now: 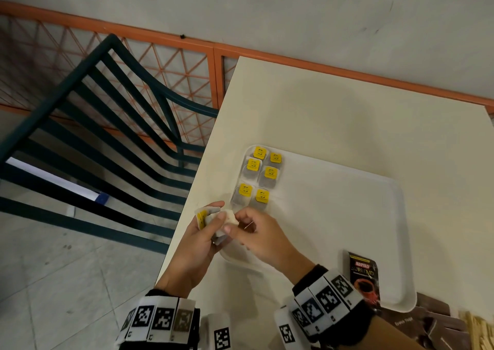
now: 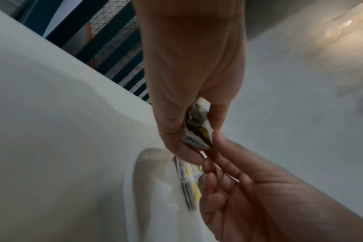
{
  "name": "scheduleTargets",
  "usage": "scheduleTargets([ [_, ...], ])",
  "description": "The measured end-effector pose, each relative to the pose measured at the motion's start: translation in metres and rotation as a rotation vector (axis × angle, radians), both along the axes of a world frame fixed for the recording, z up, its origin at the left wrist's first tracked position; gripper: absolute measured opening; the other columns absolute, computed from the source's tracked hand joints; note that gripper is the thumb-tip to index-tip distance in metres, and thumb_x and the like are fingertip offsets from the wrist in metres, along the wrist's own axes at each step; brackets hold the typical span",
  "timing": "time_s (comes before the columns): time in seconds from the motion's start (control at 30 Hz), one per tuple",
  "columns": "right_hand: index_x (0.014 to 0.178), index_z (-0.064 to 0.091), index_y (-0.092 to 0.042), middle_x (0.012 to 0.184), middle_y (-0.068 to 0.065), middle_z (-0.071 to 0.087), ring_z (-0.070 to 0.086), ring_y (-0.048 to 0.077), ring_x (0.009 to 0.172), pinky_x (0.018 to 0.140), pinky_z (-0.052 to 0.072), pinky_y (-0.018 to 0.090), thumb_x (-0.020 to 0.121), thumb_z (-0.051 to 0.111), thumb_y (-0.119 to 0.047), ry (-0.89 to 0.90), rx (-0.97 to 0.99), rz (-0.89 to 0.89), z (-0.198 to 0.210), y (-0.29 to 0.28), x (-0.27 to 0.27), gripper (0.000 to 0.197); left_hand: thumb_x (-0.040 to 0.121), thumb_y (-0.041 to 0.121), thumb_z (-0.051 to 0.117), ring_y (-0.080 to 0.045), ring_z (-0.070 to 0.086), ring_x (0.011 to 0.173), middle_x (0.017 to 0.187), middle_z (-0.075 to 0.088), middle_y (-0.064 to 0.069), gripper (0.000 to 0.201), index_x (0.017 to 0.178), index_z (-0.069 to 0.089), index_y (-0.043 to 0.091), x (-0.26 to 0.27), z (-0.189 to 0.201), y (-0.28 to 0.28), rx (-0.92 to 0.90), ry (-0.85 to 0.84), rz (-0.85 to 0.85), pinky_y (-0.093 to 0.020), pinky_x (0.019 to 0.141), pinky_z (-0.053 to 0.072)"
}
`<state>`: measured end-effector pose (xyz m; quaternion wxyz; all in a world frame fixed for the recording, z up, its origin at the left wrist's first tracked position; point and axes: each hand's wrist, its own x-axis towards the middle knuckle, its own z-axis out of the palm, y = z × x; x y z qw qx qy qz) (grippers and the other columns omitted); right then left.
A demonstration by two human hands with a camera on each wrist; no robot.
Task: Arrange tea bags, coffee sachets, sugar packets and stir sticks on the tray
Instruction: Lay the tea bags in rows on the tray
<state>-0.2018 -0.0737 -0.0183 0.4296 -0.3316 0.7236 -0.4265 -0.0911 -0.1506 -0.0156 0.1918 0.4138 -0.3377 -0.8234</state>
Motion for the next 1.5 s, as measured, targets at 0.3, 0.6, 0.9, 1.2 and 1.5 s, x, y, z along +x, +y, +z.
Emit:
scheduleTargets([
  [0.3,0.081,0.063,-0.023,0.068,-0.001,0.061,0.057,0.007,0.054,0.058,0.050,0.018,0.087,0.060,-0.010,-0.096,-0.046,-0.183,0.003,0.009,-0.007,0.015,0.089,0.010,0.053,-0.024,0.063,0.097,0.102,0.066,-0.008,0.017,0.103,0.061,0.016,0.006,0.001,0.002,-0.031,-0.041,-0.013,-0.037,0.081,0.057],
  [0.6,0.079,0.055,-0.019,0.069,0.002,0.059,0.057,0.006,0.051,0.051,0.045,0.018,0.089,0.052,-0.006,-0.058,-0.150,-0.288,0.018,0.011,-0.007,0.017,0.081,0.033,0.061,-0.021,0.059,0.097,0.104,0.061,-0.004,0.029,0.105,0.059,0.017,0.010,0.002,0.007,-0.144,-0.219,-0.041,-0.028,0.076,0.051],
  [0.9,0.071,0.059,-0.026,0.067,-0.003,0.063,0.060,0.013,0.061,0.067,0.053,0.033,0.083,0.059,-0.011,0.035,-0.041,-0.258,0.012,0.020,0.001,0.019,0.079,0.016,0.071,-0.014,0.056,0.072,0.080,0.063,-0.004,0.010,0.083,0.061,0.014,0.021,0.010,0.018,-0.594,-0.313,-0.139,-0.019,0.064,0.050],
  [1.2,0.082,0.058,-0.043,0.098,-0.007,0.053,0.051,0.001,0.085,0.072,0.037,0.007,0.091,0.051,-0.015,0.077,-0.017,0.048,0.013,0.019,0.009,0.031,0.082,0.010,0.067,0.002,0.060,0.065,0.072,0.067,0.007,0.015,0.095,0.064,0.014,0.021,0.010,0.023,-0.474,-0.214,-0.176,-0.010,0.060,0.047],
  [1.5,0.076,0.062,-0.028,0.076,-0.008,0.065,0.059,0.000,0.070,0.075,0.047,0.014,0.081,0.064,-0.001,-0.063,-0.033,-0.088,-0.008,0.016,0.009,0.028,0.089,0.026,0.059,-0.013,0.051,0.073,0.079,0.061,-0.001,0.012,0.099,0.065,0.023,0.027,0.004,0.018,-0.365,-0.310,-0.163,-0.023,0.067,0.045],
])
